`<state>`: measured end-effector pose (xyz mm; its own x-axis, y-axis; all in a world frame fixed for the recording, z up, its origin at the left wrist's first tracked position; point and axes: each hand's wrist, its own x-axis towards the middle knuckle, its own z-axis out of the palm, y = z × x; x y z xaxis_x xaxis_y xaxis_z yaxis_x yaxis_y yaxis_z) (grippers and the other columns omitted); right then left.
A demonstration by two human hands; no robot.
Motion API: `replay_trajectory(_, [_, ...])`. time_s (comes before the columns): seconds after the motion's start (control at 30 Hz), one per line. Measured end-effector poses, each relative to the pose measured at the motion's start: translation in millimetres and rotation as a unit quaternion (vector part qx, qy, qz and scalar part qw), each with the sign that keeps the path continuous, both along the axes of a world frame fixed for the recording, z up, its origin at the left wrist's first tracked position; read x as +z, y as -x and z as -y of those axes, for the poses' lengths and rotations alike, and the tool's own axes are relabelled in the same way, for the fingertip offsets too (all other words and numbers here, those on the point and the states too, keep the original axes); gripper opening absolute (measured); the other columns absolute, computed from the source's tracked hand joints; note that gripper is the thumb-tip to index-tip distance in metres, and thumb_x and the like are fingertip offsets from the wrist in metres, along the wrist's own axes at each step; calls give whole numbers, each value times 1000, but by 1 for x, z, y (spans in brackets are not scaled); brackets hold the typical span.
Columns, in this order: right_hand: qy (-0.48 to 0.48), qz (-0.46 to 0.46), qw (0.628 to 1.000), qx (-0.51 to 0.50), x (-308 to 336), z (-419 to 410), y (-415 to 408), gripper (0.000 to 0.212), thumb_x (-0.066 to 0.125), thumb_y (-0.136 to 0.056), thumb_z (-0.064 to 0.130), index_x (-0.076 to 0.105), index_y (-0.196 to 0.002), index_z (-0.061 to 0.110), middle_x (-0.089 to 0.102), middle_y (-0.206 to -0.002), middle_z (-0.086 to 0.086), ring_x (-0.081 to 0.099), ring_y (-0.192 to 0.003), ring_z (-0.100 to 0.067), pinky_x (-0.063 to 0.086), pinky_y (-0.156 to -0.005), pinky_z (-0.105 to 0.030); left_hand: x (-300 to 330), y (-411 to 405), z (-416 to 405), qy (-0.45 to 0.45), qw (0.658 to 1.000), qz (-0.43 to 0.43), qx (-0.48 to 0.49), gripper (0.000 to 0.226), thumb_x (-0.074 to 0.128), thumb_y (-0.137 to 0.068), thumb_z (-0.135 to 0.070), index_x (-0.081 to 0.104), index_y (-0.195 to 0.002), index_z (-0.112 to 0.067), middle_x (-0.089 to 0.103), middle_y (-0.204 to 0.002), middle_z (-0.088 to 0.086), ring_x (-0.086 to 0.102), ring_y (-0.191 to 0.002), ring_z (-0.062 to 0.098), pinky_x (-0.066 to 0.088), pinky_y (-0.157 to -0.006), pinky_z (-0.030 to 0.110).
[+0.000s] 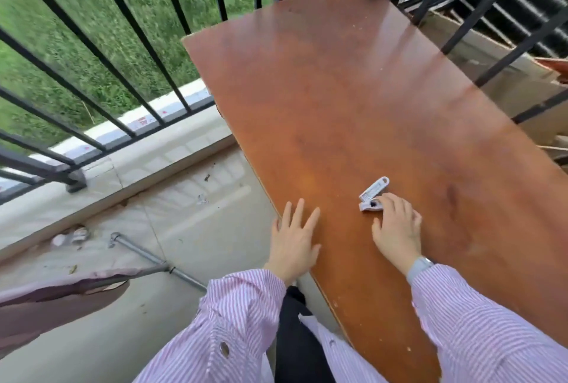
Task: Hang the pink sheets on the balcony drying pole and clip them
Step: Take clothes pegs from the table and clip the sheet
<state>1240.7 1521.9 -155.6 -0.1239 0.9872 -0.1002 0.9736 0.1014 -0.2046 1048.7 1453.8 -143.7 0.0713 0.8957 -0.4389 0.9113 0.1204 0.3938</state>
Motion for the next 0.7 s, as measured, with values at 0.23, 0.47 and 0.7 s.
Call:
replay_trajectory(0.23, [-54, 44, 995, 74, -3, -13, -6, 32, 76, -62, 8, 58, -88, 12, 60, -89, -6, 57, -79, -28, 44, -68, -39, -10, 11, 7, 70, 995, -38, -57, 69, 45, -91, -39, 1, -143, -30, -16, -153, 0, -17, -139, 23, 7, -111, 54])
replay_trajectory(0.47, [-64, 92, 982, 150, 5, -18, 5, 28, 79, -61, 17, 58, -81, 14, 56, -76, -4, 53, -72, -27, 37, -62, -35, 9, 22, 9, 56, 997, -17, 45, 57, 40, -94, -30, 12, -142, -24, -1, -154, 7, -4, -140, 27, 7, -111, 52])
replay_trajectory(0.7, [25, -164, 958, 234, 45, 23, 121, 25, 69, -72, 7, 57, -93, 10, 60, -89, -5, 57, -84, -27, 45, -70, -35, 41, 86, 58, -41, 965, -29, 258, 52, 39, -93, -30, 18, -140, -24, 12, -153, 4, 7, -140, 21, 13, -112, 45])
